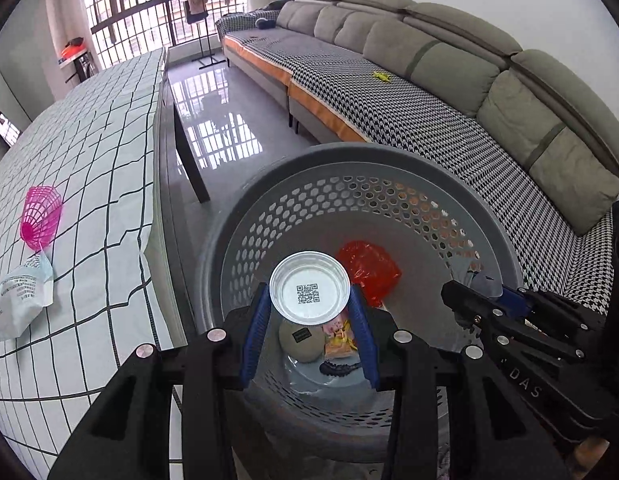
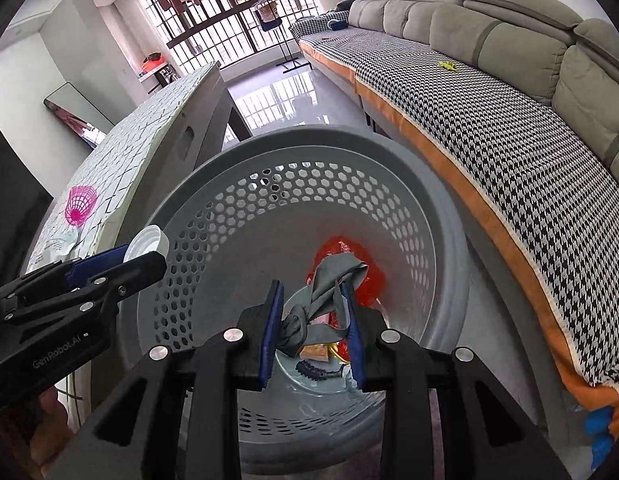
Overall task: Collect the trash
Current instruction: 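Open both tools to drop the strap and lid into the basket, then withdraw both open tools from the basket back over the table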
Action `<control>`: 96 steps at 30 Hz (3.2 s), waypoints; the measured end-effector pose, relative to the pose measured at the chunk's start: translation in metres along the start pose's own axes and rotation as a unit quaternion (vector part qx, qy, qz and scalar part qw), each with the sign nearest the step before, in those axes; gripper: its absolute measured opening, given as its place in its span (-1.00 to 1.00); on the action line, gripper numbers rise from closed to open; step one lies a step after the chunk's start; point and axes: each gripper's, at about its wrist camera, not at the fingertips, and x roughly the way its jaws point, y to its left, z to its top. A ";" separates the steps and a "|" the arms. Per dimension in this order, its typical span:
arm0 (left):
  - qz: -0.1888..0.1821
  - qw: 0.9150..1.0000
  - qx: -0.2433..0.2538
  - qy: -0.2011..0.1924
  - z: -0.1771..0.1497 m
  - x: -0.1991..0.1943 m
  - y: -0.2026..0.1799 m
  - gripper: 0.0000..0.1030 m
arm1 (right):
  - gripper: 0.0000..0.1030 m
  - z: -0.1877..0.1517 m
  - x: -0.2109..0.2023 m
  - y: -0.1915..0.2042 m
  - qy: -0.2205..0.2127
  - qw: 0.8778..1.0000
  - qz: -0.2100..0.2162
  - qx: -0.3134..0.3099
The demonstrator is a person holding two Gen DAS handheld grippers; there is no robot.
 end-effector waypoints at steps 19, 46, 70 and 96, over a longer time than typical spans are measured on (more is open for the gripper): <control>0.010 1.000 -0.006 -0.008 -0.002 -0.002 0.000 0.23 | -0.04 0.001 -0.004 -0.008 -0.019 1.000 0.002 0.013; 0.011 0.999 -0.024 -0.019 -0.003 -0.005 0.005 0.34 | -0.04 0.001 -0.009 -0.008 -0.029 0.999 0.007 0.018; 0.062 0.992 -0.084 -0.073 -0.030 -0.101 0.078 0.48 | -0.01 0.008 -0.040 0.054 -0.053 0.996 0.058 -0.032; 0.198 0.951 -0.222 -0.083 -0.107 -0.137 0.269 0.51 | 0.16 0.053 0.050 0.263 0.022 0.969 0.086 -0.232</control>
